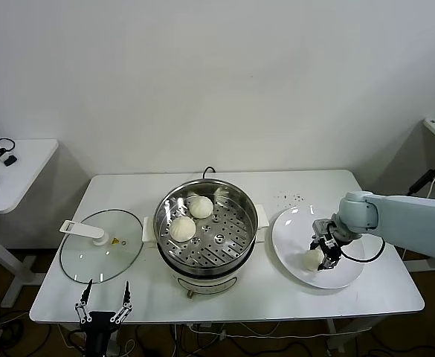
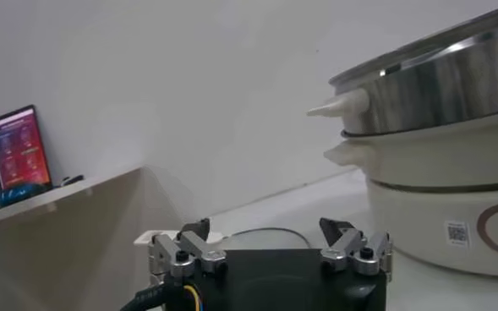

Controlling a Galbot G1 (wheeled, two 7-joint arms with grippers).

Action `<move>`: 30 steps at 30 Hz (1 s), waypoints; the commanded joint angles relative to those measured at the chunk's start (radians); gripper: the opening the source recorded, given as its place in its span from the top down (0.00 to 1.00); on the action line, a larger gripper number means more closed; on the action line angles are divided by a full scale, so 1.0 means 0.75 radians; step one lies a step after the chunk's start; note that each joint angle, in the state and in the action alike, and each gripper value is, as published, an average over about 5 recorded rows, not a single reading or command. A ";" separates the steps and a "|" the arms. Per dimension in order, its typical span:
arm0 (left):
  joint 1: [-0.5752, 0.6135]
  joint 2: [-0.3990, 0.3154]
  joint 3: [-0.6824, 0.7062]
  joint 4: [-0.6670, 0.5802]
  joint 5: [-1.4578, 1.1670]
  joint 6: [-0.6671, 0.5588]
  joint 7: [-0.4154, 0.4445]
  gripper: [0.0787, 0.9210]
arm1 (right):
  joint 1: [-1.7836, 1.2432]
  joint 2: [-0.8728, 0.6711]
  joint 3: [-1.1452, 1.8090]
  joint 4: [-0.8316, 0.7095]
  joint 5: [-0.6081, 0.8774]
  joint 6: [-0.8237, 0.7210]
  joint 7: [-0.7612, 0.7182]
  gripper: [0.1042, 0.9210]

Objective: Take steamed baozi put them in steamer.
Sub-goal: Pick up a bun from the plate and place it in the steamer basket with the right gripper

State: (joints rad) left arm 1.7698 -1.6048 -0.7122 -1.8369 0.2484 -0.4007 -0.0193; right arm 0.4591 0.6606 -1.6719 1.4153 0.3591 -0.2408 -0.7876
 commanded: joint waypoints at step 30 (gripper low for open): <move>-0.015 0.002 0.023 0.017 0.015 0.000 -0.002 0.12 | 0.911 0.607 -0.132 0.298 -0.228 1.046 -0.074 0.36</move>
State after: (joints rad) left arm 1.7577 -1.6040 -0.6951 -1.8239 0.2587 -0.3992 -0.0205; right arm 1.0592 0.9451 -1.8227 1.5828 0.2602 0.3618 -0.8619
